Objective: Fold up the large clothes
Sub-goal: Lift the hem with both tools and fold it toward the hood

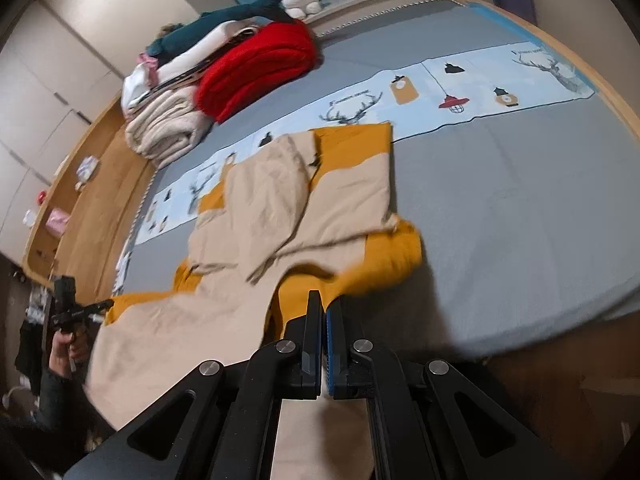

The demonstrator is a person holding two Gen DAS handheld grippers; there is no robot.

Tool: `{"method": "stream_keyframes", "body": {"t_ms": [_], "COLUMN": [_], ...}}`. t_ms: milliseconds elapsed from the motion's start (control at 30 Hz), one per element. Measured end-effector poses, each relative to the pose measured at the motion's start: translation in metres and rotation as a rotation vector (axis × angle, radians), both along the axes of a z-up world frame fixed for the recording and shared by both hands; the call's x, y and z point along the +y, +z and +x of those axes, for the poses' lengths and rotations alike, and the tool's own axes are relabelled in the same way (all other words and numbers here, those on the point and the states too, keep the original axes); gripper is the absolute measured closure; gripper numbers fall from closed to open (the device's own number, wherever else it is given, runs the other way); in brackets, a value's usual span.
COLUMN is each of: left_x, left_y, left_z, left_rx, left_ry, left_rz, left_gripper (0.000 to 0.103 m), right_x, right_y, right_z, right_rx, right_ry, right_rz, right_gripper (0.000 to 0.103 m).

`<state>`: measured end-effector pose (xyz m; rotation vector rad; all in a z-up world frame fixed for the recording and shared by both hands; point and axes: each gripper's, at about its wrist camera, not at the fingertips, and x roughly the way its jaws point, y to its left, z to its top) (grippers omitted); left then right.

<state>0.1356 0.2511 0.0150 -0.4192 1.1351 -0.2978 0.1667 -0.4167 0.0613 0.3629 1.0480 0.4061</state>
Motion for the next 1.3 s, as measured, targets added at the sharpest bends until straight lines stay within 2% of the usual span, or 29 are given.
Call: {"method": "stream_keyframes", "body": {"t_ms": [133, 233, 300, 400, 500, 567, 600, 733, 767, 833, 900, 1000, 1100, 1233, 1300], "left_x": [0.017, 0.037, 0.047, 0.040, 0.039, 0.044, 0.047, 0.052, 0.049, 0.039, 0.027, 0.012, 0.006, -0.004, -0.010], "left_y": [-0.038, -0.073, -0.097, -0.101, -0.100, -0.095, -0.094, -0.091, -0.092, -0.096, -0.100, -0.104, -0.106, -0.100, -0.095], "left_z": [0.066, 0.100, 0.114, 0.120, 0.120, 0.115, 0.111, 0.091, 0.084, 0.080, 0.073, 0.067, 0.064, 0.063, 0.064], "left_rx": [0.022, 0.059, 0.127, 0.139, 0.141, 0.122, 0.113, 0.108, 0.121, 0.153, 0.184, 0.209, 0.223, 0.198, 0.177], "left_ry": [0.100, 0.212, 0.259, 0.229, 0.220, 0.239, 0.251, 0.271, 0.258, 0.228, 0.180, 0.126, 0.124, 0.105, 0.093], "left_rz": [-0.018, -0.085, -0.120, -0.096, -0.078, -0.099, -0.113, -0.191, -0.190, -0.167, -0.143, -0.111, -0.111, -0.100, -0.053], "left_gripper": [0.101, 0.100, 0.099, 0.094, 0.093, 0.090, 0.088, 0.075, 0.068, 0.061, 0.060, 0.060, 0.060, 0.060, 0.060], "right_x": [0.014, 0.022, 0.026, 0.027, 0.030, 0.031, 0.029, 0.012, 0.010, 0.006, 0.004, 0.009, 0.018, 0.027, 0.034], "right_y": [-0.029, -0.057, -0.088, -0.127, -0.137, -0.136, -0.137, -0.138, -0.136, -0.139, -0.146, -0.151, -0.150, -0.153, -0.151], "right_z": [0.086, 0.146, 0.185, 0.216, 0.231, 0.232, 0.231, 0.217, 0.211, 0.199, 0.188, 0.177, 0.169, 0.162, 0.161], "right_rx": [0.007, 0.008, 0.047, 0.129, 0.156, 0.141, 0.143, 0.161, 0.156, 0.162, 0.199, 0.237, 0.240, 0.268, 0.250], "right_ry": [-0.027, -0.049, -0.082, -0.139, -0.162, -0.151, -0.155, -0.201, -0.199, -0.185, -0.161, -0.121, -0.076, -0.042, -0.022], "right_rz": [-0.081, -0.153, -0.160, -0.123, -0.118, -0.138, -0.131, -0.066, -0.042, 0.011, 0.078, 0.116, 0.092, 0.120, 0.043], "right_gripper": [0.101, 0.101, 0.101, 0.101, 0.101, 0.100, 0.096, 0.091, 0.090, 0.084, 0.071, 0.069, 0.068, 0.067, 0.067]}}
